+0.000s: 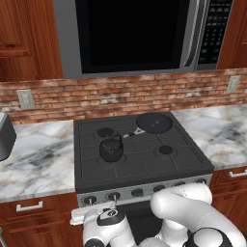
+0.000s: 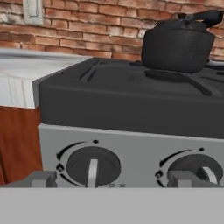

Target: Pick the kettle from the counter and place it on a stove burner. Then turn the burner on.

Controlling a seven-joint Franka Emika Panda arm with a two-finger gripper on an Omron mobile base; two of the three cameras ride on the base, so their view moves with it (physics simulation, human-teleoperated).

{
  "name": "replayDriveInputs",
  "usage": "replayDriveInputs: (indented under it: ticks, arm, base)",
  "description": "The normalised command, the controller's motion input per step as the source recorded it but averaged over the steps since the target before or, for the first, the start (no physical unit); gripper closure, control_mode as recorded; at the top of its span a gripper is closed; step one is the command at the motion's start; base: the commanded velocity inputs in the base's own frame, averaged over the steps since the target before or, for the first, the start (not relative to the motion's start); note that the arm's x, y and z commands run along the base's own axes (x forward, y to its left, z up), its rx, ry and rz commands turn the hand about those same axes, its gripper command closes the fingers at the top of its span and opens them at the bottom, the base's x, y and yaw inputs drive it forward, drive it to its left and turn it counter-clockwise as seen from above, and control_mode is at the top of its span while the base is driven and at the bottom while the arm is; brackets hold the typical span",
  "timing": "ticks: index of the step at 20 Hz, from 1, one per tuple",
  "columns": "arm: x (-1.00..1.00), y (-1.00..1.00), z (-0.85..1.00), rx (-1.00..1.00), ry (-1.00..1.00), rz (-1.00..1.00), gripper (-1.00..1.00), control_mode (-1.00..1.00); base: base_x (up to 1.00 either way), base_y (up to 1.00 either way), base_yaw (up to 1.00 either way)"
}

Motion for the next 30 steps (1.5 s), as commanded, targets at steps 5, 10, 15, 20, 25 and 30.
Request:
replayDriveInputs:
  ticks: [5, 10, 15, 20, 25, 30]
  arm:
    - [0.13, 0.0, -0.22, 0.0, 0.04, 0.0, -1.0, -1.0]
    - [0.09, 0.0, -0.28, 0.0, 0.04, 0.0, -1.0, -1.0]
    - [0.11, 0.0, -0.12, 0.0, 0.0, 0.0, -1.0, -1.0]
    - [0.12, 0.0, 0.0, 0.0, 0.0, 0.0, -1.0, -1.0]
    - [0.17, 0.07, -0.01, 0.0, -0.02, 0.0, -1.0, -1.0]
    - [0.24, 0.11, -0.14, 0.0, -0.01, 0.0, -1.0, -1.0]
  base:
    - [0.0, 0.0, 0.0]
    - [0.0, 0.0, 0.0]
    - [0.0, 0.0, 0.0]
    - [0.0, 0.0, 0.0]
    - [0.0, 0.0, 0.0]
    - [0.0, 0.0, 0.0]
